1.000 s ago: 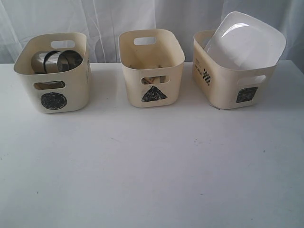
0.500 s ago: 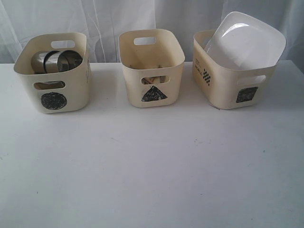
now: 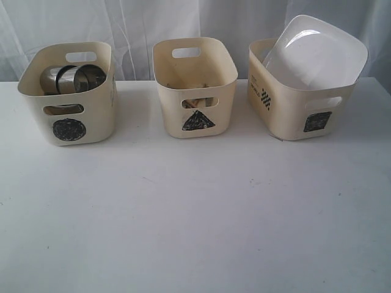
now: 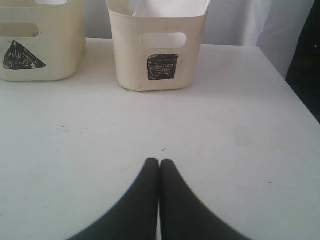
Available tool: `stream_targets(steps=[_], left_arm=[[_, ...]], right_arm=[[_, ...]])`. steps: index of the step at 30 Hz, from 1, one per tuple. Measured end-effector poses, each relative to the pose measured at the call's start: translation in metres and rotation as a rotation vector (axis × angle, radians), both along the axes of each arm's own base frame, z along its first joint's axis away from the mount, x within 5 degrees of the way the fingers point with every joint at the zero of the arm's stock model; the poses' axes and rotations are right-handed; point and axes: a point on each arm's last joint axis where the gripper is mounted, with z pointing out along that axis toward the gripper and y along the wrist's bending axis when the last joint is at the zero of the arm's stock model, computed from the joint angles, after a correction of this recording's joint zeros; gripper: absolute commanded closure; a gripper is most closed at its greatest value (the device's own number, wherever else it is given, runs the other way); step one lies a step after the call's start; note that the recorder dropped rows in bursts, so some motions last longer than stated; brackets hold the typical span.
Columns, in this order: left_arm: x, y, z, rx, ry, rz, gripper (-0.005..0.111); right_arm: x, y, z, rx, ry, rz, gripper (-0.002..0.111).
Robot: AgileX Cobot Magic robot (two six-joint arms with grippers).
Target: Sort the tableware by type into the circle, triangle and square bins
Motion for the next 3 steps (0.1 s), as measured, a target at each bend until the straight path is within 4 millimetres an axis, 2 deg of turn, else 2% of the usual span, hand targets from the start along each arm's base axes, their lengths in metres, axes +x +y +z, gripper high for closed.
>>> stream_targets(steps=[3], left_arm=[[0.0000,0.0000,0.0000,0.000,0.000,0.000,0.107]], right_arm=[[0.0000,0.0000,0.0000,0.000,0.000,0.000,0.108]])
